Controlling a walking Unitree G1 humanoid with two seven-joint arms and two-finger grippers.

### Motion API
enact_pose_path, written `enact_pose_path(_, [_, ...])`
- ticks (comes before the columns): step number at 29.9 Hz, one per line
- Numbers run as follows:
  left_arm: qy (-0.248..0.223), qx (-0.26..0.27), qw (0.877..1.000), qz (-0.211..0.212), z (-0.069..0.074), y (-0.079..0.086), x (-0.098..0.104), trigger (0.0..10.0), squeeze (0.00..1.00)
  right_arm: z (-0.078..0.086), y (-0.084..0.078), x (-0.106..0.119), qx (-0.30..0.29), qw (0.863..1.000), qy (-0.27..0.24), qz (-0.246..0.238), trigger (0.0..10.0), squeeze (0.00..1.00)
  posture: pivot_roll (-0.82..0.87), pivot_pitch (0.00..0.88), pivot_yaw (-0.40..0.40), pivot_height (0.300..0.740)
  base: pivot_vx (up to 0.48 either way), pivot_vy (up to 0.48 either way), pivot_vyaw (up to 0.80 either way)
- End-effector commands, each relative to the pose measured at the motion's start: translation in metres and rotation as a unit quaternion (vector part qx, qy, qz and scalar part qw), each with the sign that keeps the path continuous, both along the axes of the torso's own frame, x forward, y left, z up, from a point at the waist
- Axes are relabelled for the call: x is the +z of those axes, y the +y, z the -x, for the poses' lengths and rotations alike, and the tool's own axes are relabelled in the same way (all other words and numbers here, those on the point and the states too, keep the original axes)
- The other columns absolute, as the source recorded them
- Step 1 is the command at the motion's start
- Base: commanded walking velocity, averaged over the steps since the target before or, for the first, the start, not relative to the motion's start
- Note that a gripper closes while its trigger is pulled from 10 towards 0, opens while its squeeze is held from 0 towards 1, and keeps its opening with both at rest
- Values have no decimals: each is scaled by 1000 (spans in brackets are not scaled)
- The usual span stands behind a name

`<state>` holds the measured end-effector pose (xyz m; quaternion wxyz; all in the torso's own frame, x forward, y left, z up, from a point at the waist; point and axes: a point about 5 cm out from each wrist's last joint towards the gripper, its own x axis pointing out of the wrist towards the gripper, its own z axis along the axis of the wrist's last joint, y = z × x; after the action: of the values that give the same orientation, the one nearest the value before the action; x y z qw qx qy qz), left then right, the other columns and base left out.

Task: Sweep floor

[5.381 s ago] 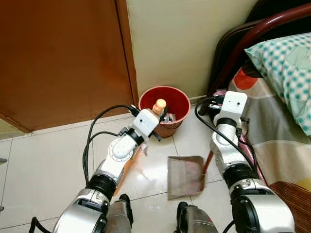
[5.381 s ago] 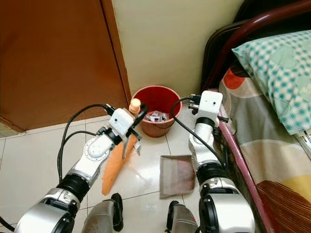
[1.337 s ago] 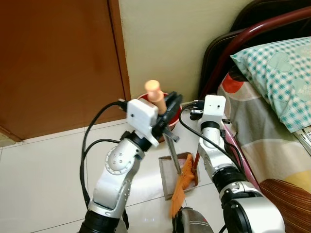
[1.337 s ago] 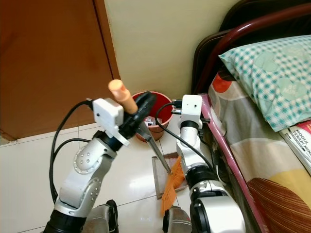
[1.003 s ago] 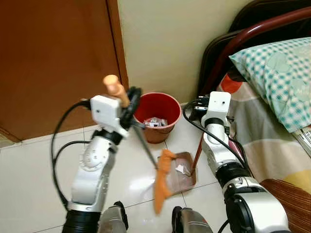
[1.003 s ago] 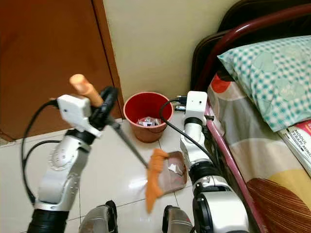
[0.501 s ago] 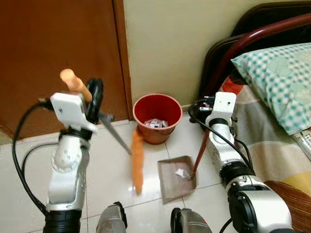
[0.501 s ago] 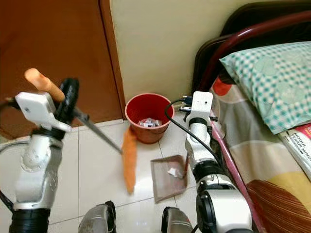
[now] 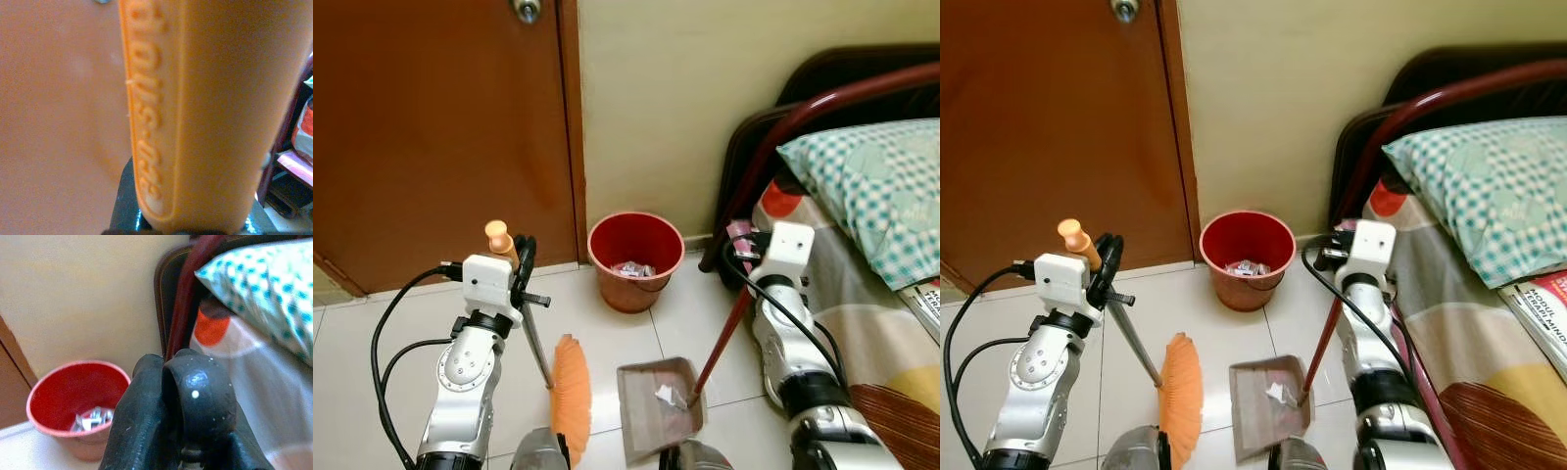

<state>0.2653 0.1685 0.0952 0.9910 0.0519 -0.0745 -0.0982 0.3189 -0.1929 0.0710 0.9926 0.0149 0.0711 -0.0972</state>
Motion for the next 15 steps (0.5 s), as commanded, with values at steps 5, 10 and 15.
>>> enact_pose_path(5, [-13, -4, 1000, -15, -3, 0, 2, 10000, 0, 16, -12, -8, 0, 999, 44, -2, 10000, 0, 28, 0, -26, 740, 0, 0, 0])
enact_pose_path(10, [-12, -6, 1000, -13, -2, -4, -2, 10000, 0, 37, -19, -20, -10, 995, 92, -21, 10000, 0, 18, 5, -24, 740, 0, 0, 0])
enact_pose_path(15, [-10, -6, 1000, -14, -1, -3, -4, 10000, 0, 51, -22, -22, 13, 991, 130, -27, 10000, 0, 10, 11, -23, 740, 0, 0, 0])
